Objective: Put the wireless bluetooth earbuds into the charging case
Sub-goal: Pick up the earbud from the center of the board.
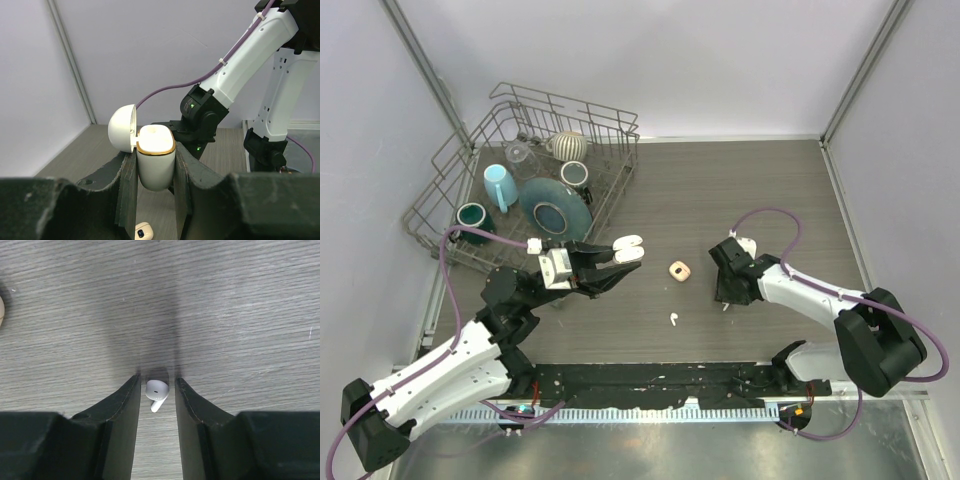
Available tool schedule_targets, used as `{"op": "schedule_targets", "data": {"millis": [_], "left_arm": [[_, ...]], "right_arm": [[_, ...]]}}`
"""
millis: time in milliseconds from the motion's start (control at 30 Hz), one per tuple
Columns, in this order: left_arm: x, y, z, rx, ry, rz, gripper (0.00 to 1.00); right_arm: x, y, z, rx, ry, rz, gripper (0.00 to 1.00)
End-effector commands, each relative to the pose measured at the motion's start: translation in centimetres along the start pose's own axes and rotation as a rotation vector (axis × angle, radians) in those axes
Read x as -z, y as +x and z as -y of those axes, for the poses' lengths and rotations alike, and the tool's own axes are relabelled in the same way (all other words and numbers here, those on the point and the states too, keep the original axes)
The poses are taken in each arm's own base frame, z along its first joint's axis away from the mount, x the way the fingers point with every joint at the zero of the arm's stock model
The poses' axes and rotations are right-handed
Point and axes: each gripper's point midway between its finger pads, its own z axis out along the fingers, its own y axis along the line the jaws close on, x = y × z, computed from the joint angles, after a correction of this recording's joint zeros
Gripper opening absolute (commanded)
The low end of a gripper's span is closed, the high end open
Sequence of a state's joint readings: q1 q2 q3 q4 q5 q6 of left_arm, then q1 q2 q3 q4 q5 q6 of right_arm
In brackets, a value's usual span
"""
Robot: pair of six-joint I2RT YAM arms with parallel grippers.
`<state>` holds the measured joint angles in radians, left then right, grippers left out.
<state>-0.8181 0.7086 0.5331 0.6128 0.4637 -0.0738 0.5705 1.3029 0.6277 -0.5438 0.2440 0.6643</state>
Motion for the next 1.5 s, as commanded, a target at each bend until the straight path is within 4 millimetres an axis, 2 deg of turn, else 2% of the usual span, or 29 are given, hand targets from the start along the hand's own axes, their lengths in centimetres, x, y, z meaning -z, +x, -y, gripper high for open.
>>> {"op": "schedule_targets", "data": {"millis": [0,367,467,600,667,767,800,867,900,1000,1067,1100,1133,1200,1267,1433,1467], "left_arm": [[-0.2,-1.9,0.0,-0.025,-0.001,0.058,0.00],[-0.3,-1.9,0.0,-0.025,0.002,0.060,0.00],[-0.3,-1.8,0.0,-0.023,0.002,0.057,0.00],[-0.3,-1.8,0.0,-0.023,0.000,0.057,0.00],[-0.2,-1.8,-0.1,-0.022,-0.003,0.057,0.00],[-0.2,-1.9,-0.3,-0.024,-0.013,0.058,0.00],[-0.3,-1.9,-0.5,-0.024,-0.027,0.059,0.00],[-0.3,-1.9,-0.7,-0.024,-0.038,0.060,0.00],[-0.3,-1.8,-0.8,-0.023,-0.044,0.059,0.00],[-0.4,-1.7,-1.3,-0.018,-0.065,0.058,0.00],[-0.4,-1.6,-1.6,-0.015,-0.085,0.056,0.00],[-0.5,-1.6,-1.7,-0.013,-0.087,0.058,0.00],[-0.5,-1.4,-1.8,-0.014,-0.096,0.056,0.00],[-0.5,-1.4,-2.0,-0.012,-0.102,0.056,0.00],[-0.5,-1.2,-2.1,-0.008,-0.112,0.051,0.00],[-0.5,-1.0,-2.2,-0.009,-0.115,0.037,0.00],[-0.5,-1.0,-2.3,-0.010,-0.117,0.035,0.00]], "right_arm": [[0.4,-0.7,0.0,-0.010,0.025,0.023,0.39],[0.3,-0.7,0.0,-0.010,0.035,0.025,0.28],[0.4,-1.0,0.0,-0.014,0.033,0.040,0.19],[1.3,-1.9,-0.6,-0.007,-0.002,0.084,0.01],[2.1,-2.7,-1.2,-0.002,-0.030,0.127,0.01],[5.0,-5.3,-2.3,-0.022,-0.100,0.258,0.01],[7.0,-6.5,-3.2,-0.027,-0.148,0.328,0.01],[9.6,-8.2,-3.8,-0.040,-0.188,0.436,0.01],[11.5,-8.9,-4.9,-0.031,-0.235,0.485,0.01],[17.4,-11.6,-5.7,-0.071,-0.338,0.652,0.01],[20.7,-12.1,-6.6,-0.050,-0.403,0.726,0.01],[22.9,-13.2,-6.7,-0.070,-0.422,0.781,0.01],[24.6,-13.0,-7.5,-0.049,-0.467,0.805,0.01],[27.9,-14.2,-7.7,-0.056,-0.496,0.882,0.01],[30.9,-14.5,-8.8,-0.033,-0.560,0.934,0.01],[35.8,-14.5,-11.5,0.006,-0.672,1.035,0.01],[36.7,-13.5,-12.7,0.040,-0.709,1.038,0.01]]}}
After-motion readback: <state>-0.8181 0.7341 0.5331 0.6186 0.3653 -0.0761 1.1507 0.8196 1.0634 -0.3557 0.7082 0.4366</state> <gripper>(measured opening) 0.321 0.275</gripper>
